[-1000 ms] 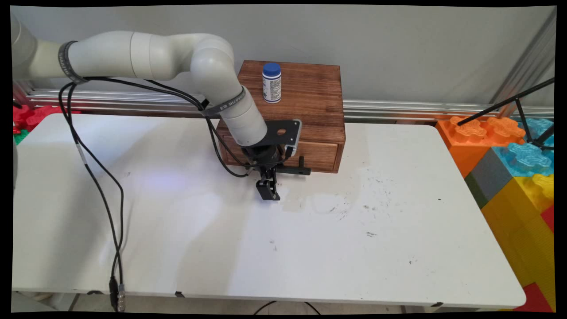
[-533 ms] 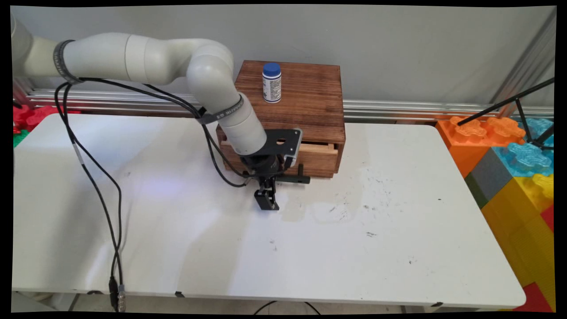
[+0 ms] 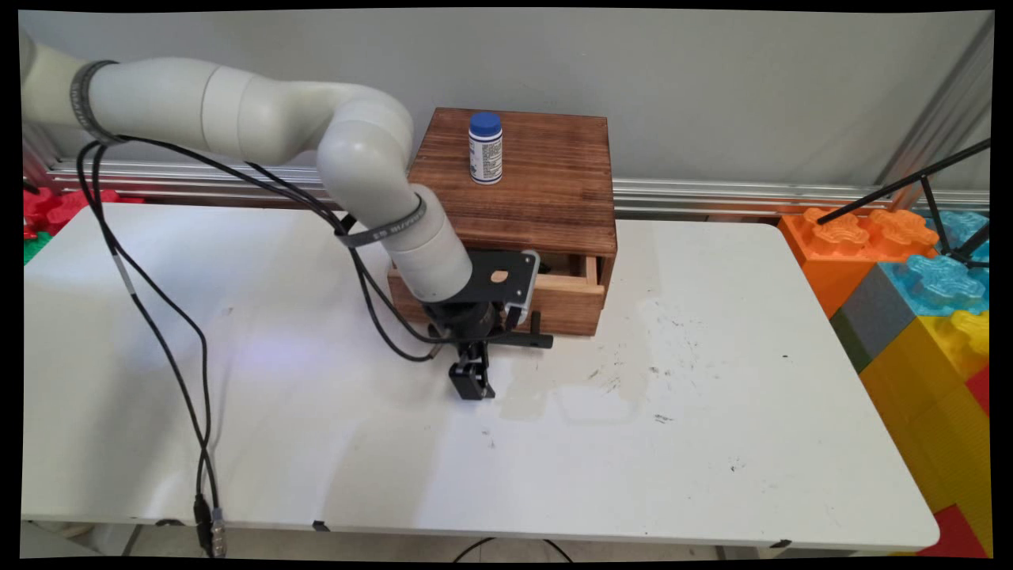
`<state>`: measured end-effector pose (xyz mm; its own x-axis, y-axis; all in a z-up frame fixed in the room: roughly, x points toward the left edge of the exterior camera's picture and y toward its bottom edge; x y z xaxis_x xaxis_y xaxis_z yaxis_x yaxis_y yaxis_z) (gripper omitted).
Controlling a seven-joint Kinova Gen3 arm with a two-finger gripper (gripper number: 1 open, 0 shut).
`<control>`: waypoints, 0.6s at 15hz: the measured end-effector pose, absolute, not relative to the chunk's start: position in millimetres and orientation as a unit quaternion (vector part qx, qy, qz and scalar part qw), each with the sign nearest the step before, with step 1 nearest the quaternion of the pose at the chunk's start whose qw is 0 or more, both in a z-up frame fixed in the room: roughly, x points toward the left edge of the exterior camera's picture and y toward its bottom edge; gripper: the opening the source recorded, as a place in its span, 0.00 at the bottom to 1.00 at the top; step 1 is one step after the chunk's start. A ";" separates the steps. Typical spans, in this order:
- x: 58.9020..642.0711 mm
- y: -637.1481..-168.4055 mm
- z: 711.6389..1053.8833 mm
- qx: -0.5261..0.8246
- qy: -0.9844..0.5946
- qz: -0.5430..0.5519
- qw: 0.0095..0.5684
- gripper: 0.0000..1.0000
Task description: Open the drawer
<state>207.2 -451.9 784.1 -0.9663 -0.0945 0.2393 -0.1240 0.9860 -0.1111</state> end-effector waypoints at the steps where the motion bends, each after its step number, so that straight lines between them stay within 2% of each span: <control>1: 204.9 -445.7 784.4 0.056 -0.990 0.063 0.117 1.00; 9: 187.2 -401.0 789.1 0.064 -0.989 0.060 0.116 1.00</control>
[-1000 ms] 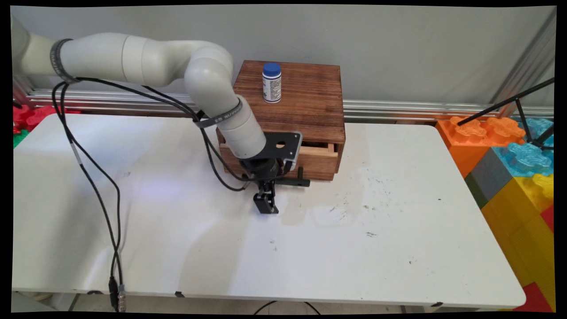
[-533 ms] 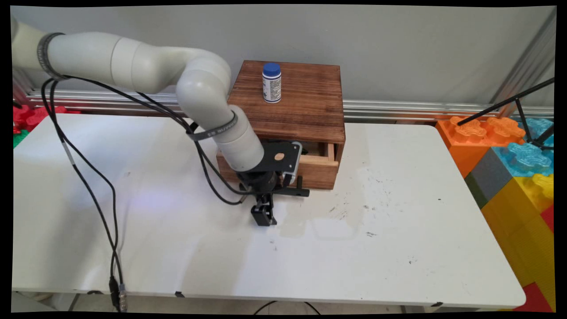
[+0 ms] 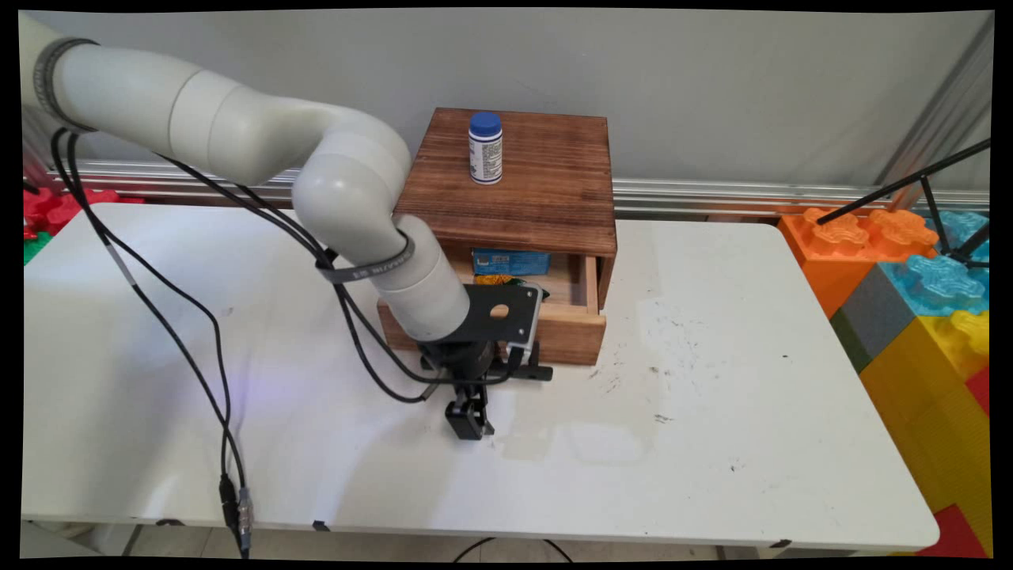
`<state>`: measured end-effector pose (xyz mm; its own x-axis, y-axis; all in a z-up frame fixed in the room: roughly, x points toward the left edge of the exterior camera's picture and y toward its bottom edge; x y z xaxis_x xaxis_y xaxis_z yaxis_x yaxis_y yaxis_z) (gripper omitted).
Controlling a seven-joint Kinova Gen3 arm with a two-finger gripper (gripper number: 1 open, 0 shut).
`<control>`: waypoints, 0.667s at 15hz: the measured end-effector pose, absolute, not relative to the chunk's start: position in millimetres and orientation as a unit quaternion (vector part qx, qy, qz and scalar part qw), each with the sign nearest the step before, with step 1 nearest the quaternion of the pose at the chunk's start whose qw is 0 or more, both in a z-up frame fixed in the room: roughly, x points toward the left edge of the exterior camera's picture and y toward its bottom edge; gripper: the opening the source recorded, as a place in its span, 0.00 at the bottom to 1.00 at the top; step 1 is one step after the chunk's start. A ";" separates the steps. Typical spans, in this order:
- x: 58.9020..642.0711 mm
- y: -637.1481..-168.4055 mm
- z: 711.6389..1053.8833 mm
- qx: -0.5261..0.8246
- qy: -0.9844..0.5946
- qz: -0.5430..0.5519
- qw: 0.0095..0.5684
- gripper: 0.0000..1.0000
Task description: Open the drawer
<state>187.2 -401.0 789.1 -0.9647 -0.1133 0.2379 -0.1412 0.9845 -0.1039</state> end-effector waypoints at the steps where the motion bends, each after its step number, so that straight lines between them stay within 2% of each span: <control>1: 184.8 -395.0 790.4 0.065 -0.989 0.059 0.117 1.00; 10: 174.2 -349.9 801.1 0.071 -0.989 0.049 0.119 1.00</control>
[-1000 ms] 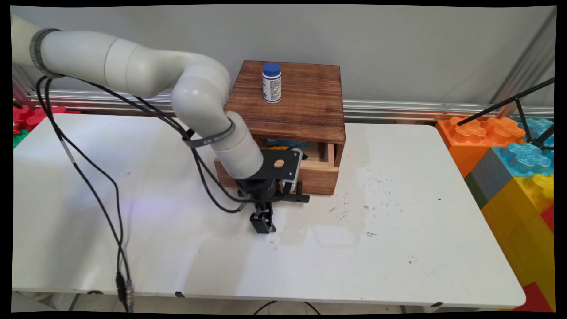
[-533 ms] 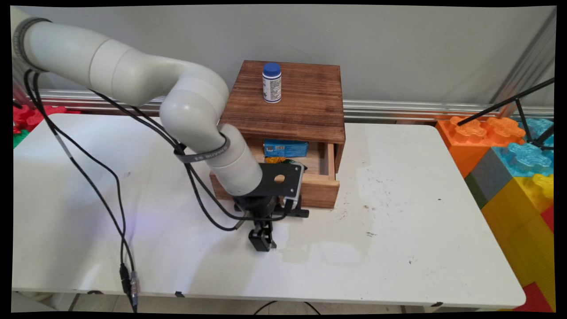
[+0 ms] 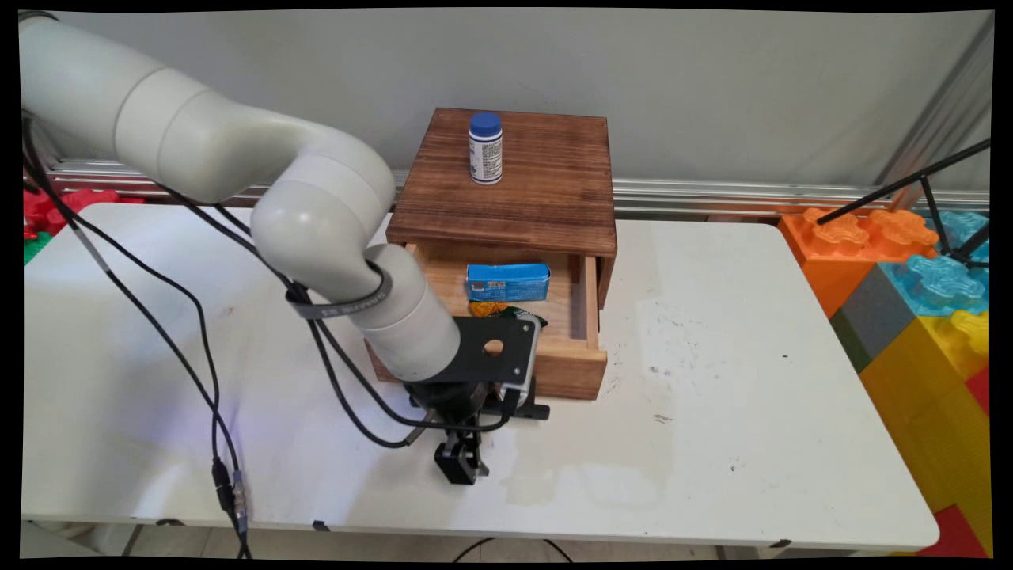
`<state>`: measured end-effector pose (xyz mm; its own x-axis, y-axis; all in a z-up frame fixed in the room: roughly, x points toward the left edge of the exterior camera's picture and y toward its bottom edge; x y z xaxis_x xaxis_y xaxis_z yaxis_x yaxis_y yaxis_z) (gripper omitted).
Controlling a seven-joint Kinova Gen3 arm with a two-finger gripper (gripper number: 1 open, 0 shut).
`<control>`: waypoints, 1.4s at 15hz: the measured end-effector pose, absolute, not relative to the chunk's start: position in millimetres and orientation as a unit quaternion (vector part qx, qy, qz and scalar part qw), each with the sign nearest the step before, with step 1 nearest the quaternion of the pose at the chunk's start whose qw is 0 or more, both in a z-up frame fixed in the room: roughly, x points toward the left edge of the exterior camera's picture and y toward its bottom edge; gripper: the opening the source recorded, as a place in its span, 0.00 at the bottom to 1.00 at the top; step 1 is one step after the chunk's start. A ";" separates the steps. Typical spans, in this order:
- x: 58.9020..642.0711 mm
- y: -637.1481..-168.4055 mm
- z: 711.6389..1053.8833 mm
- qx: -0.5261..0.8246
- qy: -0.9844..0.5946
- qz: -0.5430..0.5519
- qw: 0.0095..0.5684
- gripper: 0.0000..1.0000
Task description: Open the drawer
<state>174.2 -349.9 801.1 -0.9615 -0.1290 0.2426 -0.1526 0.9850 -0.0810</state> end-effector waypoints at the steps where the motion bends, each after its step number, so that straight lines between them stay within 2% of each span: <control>1: 174.3 -345.3 801.9 0.073 -0.989 0.048 0.119 1.00; 21: 186.3 -263.6 813.9 0.071 -0.988 0.028 0.135 1.00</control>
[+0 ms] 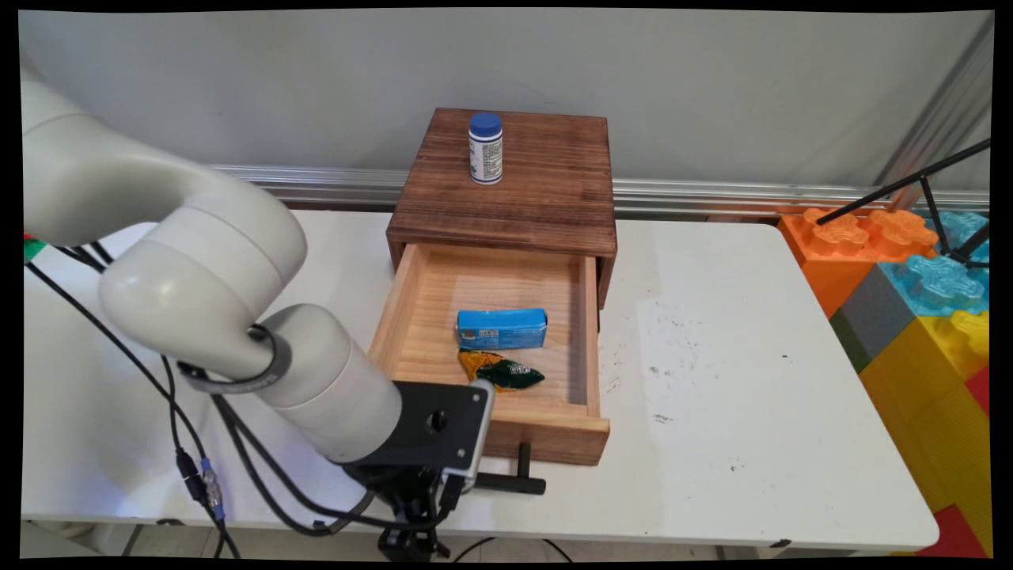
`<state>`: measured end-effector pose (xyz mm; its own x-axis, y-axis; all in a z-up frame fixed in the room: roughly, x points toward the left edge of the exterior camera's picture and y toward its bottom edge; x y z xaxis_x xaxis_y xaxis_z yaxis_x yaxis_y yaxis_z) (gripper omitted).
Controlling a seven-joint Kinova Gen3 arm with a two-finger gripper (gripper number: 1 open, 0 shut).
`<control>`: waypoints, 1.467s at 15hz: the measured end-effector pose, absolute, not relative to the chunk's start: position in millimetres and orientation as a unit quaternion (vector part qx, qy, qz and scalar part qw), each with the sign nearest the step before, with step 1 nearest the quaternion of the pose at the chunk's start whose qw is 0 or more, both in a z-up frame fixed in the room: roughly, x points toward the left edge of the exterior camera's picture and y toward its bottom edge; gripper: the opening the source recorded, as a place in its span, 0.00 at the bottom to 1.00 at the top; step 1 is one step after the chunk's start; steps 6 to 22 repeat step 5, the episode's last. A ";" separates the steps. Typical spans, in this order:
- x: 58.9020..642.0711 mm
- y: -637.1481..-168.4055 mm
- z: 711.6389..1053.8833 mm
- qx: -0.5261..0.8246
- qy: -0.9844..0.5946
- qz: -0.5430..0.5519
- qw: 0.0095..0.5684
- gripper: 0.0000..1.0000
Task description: Open the drawer
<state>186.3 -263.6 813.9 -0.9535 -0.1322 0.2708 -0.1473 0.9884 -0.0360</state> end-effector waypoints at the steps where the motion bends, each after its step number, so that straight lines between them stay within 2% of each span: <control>1: 186.5 -260.2 814.3 0.070 -0.988 0.027 0.136 1.00; 22: 187.8 -249.9 816.2 0.068 -0.987 0.027 0.141 1.00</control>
